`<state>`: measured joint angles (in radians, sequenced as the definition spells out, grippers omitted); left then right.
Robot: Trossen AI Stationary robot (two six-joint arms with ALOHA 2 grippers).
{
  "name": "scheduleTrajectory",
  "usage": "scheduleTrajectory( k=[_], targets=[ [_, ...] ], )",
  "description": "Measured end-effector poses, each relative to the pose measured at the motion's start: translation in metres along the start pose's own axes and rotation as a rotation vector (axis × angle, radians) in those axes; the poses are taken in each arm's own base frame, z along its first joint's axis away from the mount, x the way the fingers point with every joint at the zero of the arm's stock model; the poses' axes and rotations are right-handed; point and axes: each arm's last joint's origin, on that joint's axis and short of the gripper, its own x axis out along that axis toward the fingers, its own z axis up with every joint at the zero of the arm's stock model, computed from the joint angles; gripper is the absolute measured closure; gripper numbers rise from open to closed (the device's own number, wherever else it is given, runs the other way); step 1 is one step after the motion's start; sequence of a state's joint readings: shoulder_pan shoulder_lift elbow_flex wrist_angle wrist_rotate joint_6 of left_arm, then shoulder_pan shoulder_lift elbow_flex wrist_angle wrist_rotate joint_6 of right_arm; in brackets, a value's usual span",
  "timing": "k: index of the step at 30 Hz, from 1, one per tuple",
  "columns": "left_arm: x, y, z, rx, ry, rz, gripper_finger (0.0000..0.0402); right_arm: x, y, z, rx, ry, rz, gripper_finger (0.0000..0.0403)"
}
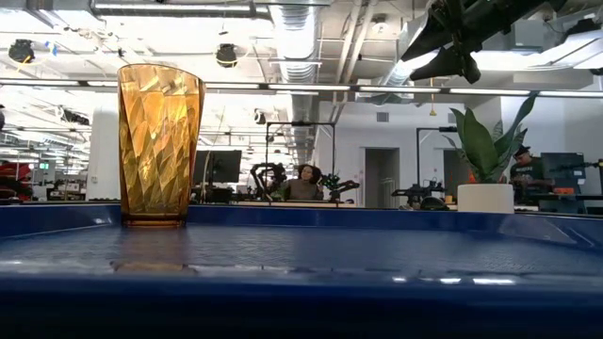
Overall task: Pick and place plate/cup/fork/spoon on tray
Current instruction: Put the orange plate on the blue serving tray to the bottom of the yellow cup
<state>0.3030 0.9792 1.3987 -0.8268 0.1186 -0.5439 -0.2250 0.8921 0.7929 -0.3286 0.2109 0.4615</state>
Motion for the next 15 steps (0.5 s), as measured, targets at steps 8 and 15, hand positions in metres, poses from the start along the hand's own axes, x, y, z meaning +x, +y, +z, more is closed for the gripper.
scheduleTrajectory(
  k=[8,15],
  targets=[
    [-0.028,-0.034,-0.043,-0.143,0.214,-0.119,0.0401,0.000,0.000,0.000,0.001,0.000,0.000,0.0163],
    [-0.036,-0.060,-0.076,-0.250,0.393,-0.142,0.0401,0.000,0.000,0.000,0.002,0.000,0.000,0.0163]
  ],
)
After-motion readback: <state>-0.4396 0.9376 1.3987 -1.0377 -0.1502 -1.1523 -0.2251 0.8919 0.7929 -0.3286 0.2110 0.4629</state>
